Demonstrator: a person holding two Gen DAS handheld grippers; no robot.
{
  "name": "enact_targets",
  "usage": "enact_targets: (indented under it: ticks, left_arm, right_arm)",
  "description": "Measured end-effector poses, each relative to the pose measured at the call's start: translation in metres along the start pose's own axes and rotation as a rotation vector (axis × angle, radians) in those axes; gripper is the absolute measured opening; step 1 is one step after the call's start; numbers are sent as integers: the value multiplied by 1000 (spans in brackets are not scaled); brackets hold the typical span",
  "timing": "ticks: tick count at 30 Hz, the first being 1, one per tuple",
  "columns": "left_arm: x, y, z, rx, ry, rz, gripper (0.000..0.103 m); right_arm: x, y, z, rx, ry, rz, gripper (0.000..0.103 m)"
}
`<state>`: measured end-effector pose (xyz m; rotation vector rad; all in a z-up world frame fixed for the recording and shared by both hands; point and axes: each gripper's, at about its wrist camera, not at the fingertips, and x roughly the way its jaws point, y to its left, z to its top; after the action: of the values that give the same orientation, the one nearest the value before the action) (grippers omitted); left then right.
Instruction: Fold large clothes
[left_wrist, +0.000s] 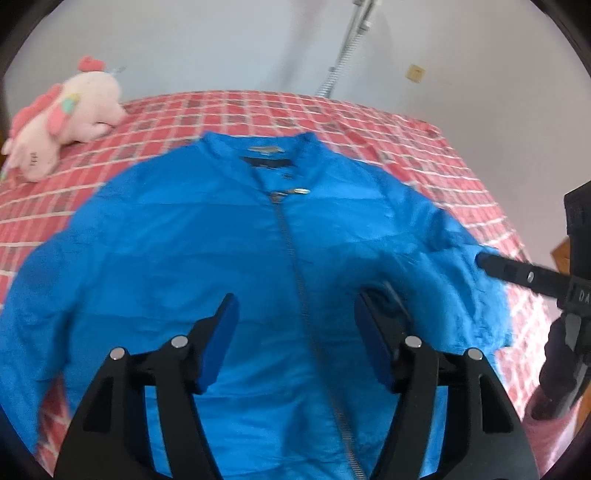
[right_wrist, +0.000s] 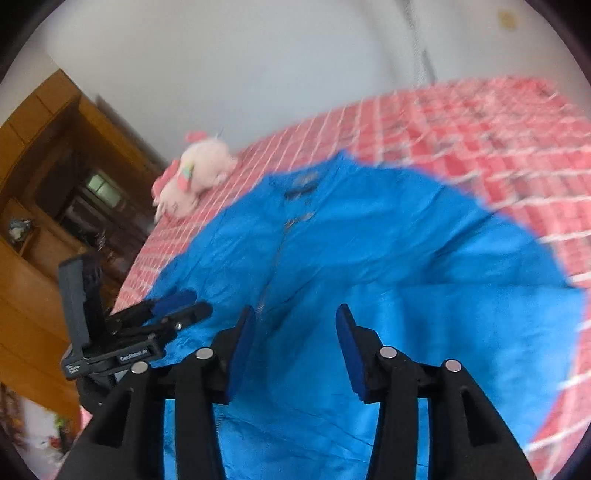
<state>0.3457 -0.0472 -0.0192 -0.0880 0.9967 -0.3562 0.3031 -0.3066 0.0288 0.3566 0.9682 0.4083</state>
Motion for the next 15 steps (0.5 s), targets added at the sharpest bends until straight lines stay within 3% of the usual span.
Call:
enact_targets:
  ticks: [4, 7, 9, 12, 13, 15]
  left_arm:
    - [27, -29, 1, 33, 92, -84, 72]
    - [60, -55, 2, 49, 189, -161, 72]
    - [82, -67, 4, 48, 229, -157, 68]
    - [90, -75, 7, 44, 219, -181, 43]
    - [88, -76, 8, 39, 204, -179, 22]
    - [80, -70, 10, 18, 166, -200, 17]
  right_arm:
    - [-29, -39, -1, 66, -97, -238, 47]
    - [-32, -63, -4, 109, -111, -299, 47]
    - [-30, -70, -3, 117, -108, -303, 47]
    - [-36, -73, -4, 104, -123, -278, 47]
    - [-38, -72, -3, 95, -133, -280, 47]
    - [-41, -67, -2, 85, -163, -292, 47]
